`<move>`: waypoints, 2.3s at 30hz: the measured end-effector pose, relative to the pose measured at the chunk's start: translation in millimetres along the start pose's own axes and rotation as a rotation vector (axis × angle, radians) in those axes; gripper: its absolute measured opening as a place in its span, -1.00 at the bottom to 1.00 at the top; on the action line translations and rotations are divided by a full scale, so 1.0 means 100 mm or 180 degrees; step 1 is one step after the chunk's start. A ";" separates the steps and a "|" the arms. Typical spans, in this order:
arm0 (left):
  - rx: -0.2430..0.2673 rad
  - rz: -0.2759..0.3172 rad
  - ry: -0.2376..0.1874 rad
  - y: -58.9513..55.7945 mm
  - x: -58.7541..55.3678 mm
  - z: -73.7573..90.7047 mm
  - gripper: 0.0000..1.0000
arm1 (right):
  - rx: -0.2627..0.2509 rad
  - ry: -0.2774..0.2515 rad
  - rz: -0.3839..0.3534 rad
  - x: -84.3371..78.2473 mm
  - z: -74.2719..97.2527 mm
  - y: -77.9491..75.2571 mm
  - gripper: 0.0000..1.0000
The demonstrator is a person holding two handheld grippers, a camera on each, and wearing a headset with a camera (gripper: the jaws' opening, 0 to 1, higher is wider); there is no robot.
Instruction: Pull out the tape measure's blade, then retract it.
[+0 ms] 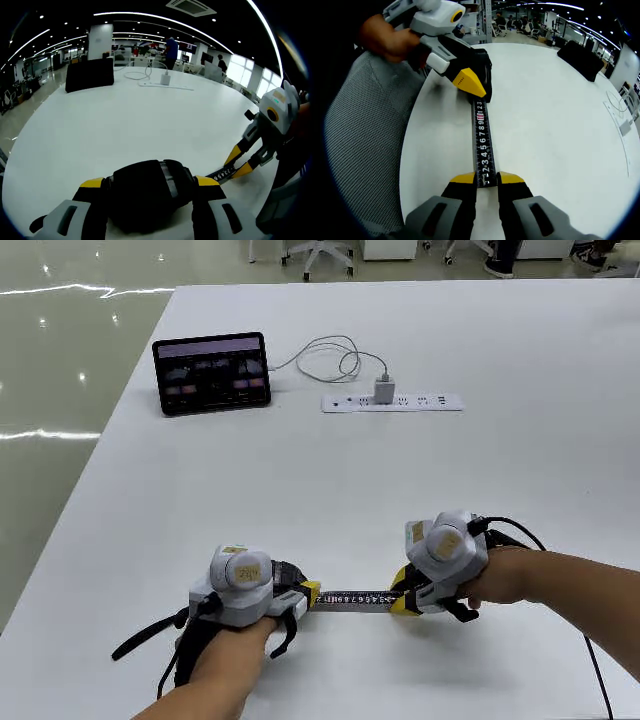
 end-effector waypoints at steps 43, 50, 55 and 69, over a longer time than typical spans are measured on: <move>-0.0002 0.0042 0.0006 0.01 0.00 0.00 0.29 | 0.0013 -0.0086 -0.0091 0.22 -0.14 0.03 -0.77; -0.0003 0.0042 0.0004 0.00 0.00 0.00 0.29 | 0.0020 -0.0104 -0.0116 0.27 -0.18 0.04 -0.77; -0.0003 0.0047 0.0005 0.00 0.00 0.00 0.29 | 0.0030 -0.0119 -0.0082 0.30 -0.23 0.04 -0.77; -0.0003 0.0075 -0.0003 0.00 0.00 0.00 0.28 | 0.0056 -0.0170 -0.0143 0.38 -0.28 0.05 -0.78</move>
Point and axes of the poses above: the centre of the closed fingertips' face, and the gripper's own axes: z roughly backward along the fingers, y roughly to its left, x roughly out of its top, the point moved 5 cm from there along z, roughly backward along the fingers, and after that the axes turned 7 degrees about -x, right-handed, at the moved point
